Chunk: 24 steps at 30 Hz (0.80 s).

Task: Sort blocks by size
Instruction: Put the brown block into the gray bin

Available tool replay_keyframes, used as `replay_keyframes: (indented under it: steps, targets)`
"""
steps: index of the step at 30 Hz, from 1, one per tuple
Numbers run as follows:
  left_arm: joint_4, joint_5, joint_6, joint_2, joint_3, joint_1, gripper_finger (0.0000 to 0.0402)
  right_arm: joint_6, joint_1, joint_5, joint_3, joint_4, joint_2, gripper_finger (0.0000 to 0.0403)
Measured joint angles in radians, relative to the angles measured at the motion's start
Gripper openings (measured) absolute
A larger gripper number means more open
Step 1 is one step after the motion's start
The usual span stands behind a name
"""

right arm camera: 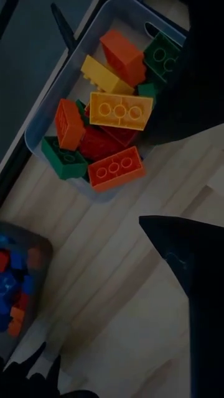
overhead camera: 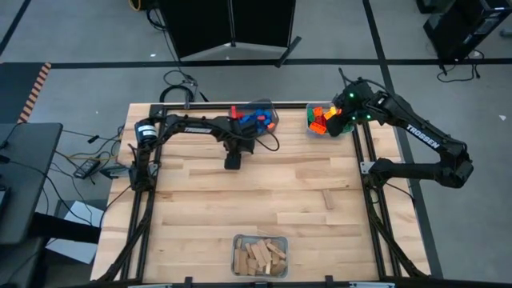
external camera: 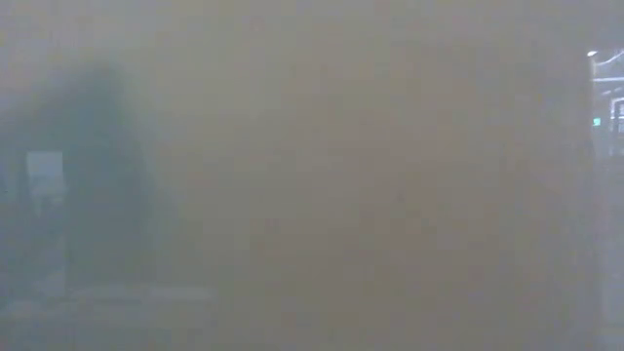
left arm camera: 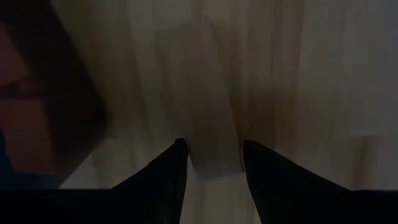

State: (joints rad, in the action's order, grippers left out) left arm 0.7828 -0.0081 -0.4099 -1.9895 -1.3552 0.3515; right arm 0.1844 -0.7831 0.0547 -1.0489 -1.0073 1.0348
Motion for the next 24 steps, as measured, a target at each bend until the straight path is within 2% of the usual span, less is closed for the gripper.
replay_keyframes:
  steps: [6,11,20,24]
  targets:
    - [-0.008,-0.005,0.070,0.003,0.022,-0.006,0.0156,0.000,0.012,0.000,0.000,0.000,0.000,0.0211]
    - [0.004,-0.047,0.075,0.003,0.021,-0.024,0.0104,0.002,0.012,0.000,0.000,0.000,0.000,0.0211]
    - [0.095,-0.047,0.109,0.008,-0.048,-0.044,0.0103,0.026,0.012,0.000,0.000,-0.001,0.000,0.0211]
    - [0.185,-0.049,0.132,0.020,-0.100,-0.065,0.0103,0.048,0.012,0.000,0.000,-0.011,0.000,0.0211]
